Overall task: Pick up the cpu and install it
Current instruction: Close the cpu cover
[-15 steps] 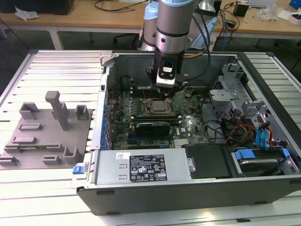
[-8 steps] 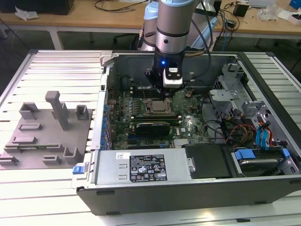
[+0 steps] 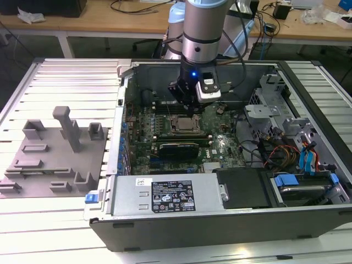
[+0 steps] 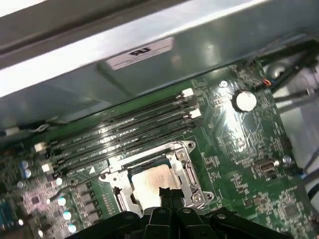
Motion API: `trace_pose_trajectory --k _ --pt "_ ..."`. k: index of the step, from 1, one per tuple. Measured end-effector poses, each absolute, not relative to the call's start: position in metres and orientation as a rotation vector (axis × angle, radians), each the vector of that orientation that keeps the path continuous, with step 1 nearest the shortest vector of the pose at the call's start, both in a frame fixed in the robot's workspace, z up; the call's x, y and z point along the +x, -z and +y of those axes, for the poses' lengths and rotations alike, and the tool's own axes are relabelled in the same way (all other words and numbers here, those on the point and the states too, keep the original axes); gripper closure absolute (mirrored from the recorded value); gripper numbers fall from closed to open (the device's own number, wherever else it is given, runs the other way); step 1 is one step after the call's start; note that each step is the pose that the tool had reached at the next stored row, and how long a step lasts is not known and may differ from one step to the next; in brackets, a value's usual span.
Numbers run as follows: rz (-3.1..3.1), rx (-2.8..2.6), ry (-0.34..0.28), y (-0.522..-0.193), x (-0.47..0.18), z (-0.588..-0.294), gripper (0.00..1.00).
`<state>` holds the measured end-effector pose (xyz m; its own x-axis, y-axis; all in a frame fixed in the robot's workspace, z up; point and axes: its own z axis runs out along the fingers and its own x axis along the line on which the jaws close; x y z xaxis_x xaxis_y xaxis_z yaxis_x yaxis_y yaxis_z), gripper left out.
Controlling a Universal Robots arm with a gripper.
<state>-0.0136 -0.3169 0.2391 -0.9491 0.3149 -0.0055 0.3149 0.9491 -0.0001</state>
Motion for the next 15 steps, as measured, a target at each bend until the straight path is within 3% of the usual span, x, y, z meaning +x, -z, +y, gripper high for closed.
trace_pose_trajectory --k 15 --pt "3.136 -0.008 0.001 -0.2363 -0.0144 -0.3169 0.89"
